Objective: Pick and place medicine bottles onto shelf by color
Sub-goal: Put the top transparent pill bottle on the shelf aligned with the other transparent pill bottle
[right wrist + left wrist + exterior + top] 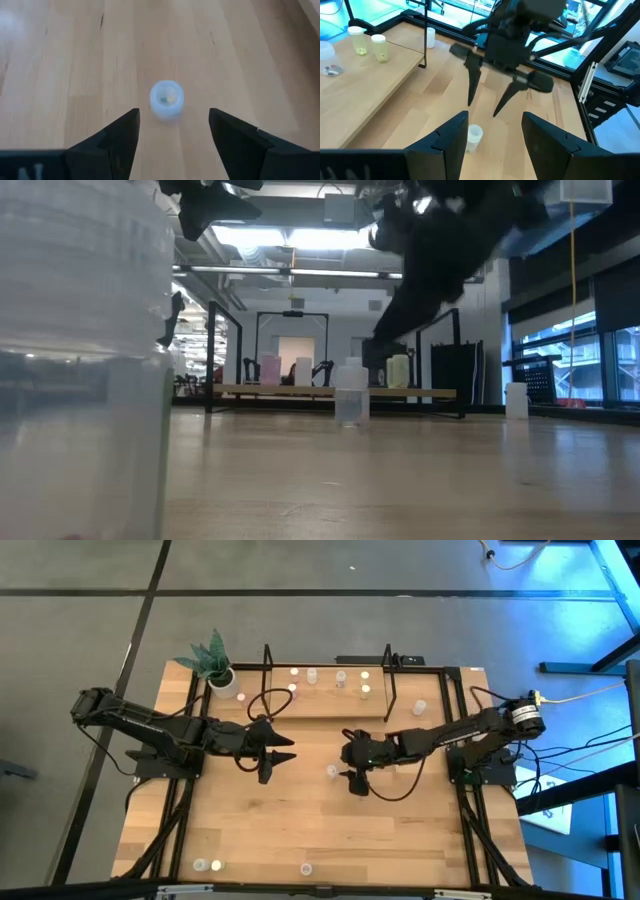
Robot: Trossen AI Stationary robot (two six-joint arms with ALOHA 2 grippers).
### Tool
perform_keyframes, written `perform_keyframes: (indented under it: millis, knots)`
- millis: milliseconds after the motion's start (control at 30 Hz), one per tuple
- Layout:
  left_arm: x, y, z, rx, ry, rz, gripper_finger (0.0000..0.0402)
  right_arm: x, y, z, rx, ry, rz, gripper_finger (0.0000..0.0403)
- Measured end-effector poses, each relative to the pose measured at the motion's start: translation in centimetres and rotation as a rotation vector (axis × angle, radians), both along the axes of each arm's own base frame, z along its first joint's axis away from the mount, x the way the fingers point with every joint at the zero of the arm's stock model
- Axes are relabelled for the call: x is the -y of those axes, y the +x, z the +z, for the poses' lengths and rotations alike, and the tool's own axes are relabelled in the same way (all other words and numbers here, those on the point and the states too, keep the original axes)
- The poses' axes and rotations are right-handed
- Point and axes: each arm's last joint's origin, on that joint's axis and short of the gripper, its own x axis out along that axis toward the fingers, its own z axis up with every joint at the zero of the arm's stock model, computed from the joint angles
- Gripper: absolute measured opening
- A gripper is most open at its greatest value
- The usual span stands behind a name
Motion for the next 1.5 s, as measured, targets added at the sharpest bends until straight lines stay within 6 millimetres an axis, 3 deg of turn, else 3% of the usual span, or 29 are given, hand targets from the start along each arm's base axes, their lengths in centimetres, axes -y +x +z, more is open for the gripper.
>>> perform_keyframes:
  millis: [133,300,700,1000,1300,1500]
  knots:
    - [0.0,0.0,0.0,-0.005,0.001,0.0,0.018,-0.1,0.9,2.9,-0.129,-0.025,0.045,0.0239]
    - [0.0,0.0,-0.1,-0.014,0.01,-0.003,0.018,0.1,2.6,3.9,-0.158,0.002,0.144,0.0239]
    - [0.0,-0.1,-0.2,-0.022,0.027,-0.009,0.018,0.7,4.7,1.2,-0.251,0.01,0.186,0.0239]
    - [0.0,-0.1,-0.3,-0.041,0.031,-0.01,0.018,0.9,5.2,0.9,-0.219,-0.044,0.212,0.0239]
    - [0.0,-0.2,-0.4,-0.047,0.032,-0.01,0.018,1.2,6.0,-1.6,-0.275,-0.049,0.224,0.0239]
    - [0.0,-0.2,-0.4,-0.047,0.031,-0.009,0.018,1.2,6.3,-1.6,-0.25,-0.058,0.235,0.0239]
